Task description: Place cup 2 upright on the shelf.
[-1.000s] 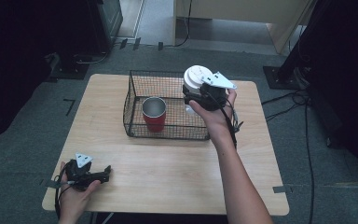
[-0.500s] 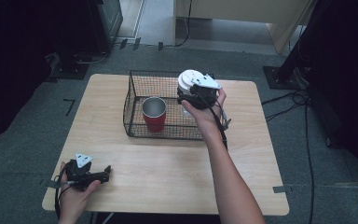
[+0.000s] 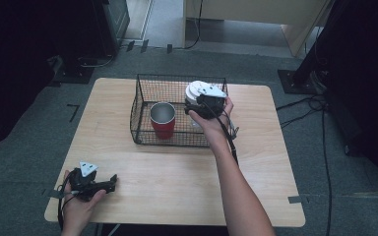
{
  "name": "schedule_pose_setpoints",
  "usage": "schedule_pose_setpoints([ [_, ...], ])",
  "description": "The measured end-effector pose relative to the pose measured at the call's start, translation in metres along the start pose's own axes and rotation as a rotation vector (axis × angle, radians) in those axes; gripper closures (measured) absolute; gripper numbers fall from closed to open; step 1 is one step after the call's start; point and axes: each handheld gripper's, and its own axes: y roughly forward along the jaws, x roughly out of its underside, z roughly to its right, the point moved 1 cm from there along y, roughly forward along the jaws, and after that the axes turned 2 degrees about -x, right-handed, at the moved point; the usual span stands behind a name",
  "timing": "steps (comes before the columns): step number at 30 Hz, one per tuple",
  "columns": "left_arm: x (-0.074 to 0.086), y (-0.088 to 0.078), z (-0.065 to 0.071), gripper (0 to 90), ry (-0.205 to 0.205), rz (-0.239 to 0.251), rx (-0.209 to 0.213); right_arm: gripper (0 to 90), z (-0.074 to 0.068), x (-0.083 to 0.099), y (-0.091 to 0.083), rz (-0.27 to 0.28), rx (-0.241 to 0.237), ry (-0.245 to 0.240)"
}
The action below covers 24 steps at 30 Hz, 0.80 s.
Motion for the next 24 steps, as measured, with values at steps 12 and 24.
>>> schedule_pose_setpoints([
  [12,0.0,0.0,0.0,0.0,0.001,0.0,0.0,16.0,-0.005,0.017,0.01,-0.06,-0.005,-0.005],
  [24,0.0,0.0,0.0,0.0,0.001,0.0,0.0,15.7,-0.007,0.025,0.003,-0.074,0.022,0.038],
])
